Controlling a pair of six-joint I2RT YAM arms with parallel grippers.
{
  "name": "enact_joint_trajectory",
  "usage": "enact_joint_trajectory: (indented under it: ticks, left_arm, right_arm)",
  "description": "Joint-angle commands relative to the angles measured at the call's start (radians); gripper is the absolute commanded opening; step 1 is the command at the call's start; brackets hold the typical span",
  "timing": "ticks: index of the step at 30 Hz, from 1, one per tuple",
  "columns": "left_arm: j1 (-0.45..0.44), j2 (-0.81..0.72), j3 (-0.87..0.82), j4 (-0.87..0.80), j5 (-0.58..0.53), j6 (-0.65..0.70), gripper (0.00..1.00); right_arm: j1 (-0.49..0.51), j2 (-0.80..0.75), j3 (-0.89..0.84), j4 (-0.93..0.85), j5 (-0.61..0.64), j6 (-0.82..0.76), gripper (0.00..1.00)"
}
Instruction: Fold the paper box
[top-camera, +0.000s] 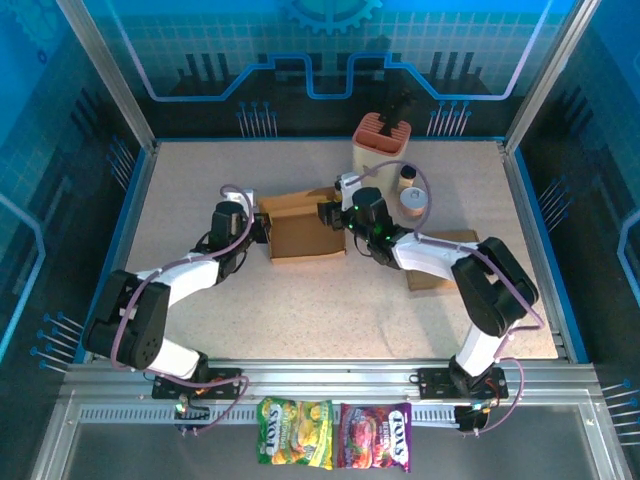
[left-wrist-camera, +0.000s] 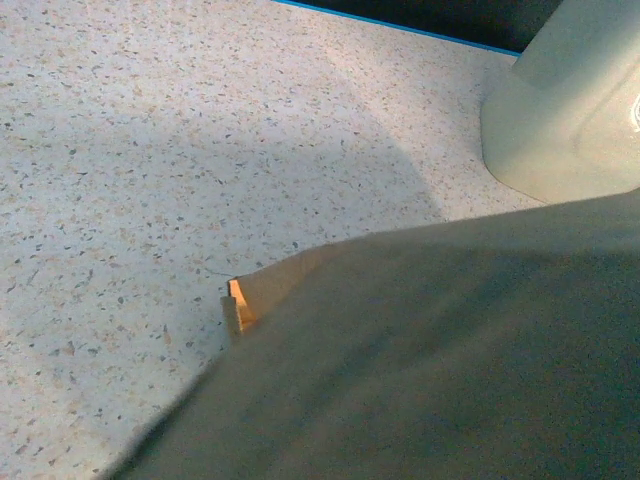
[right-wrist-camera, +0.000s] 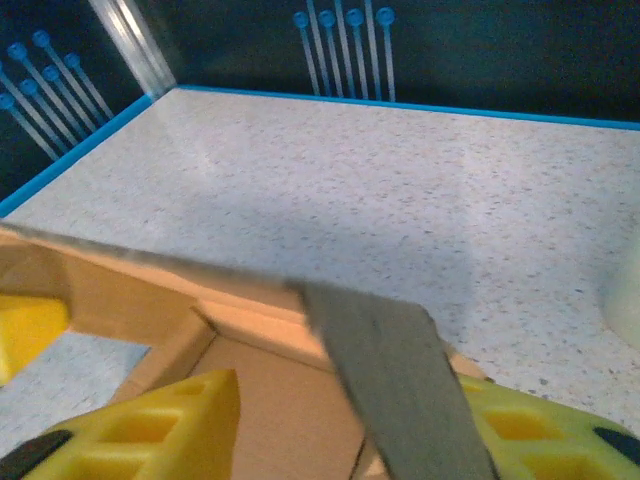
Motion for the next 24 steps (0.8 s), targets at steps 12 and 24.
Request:
enact_joint_trajectory:
  ticks: [12, 24]
  left_arm:
    - [-0.031, -0.012, 0.008, -0.041, 0.012, 0.021, 0.0]
    - [-0.055, -0.01, 0.022, -0.053, -0.044, 0.017, 0.0]
  right_arm:
    - [0.034, -0.196, 0.016, -0.506, -0.255, 0.1, 0.8]
    - [0.09, -0.392, -0.05, -0.749, -0.282, -0.028, 0.91]
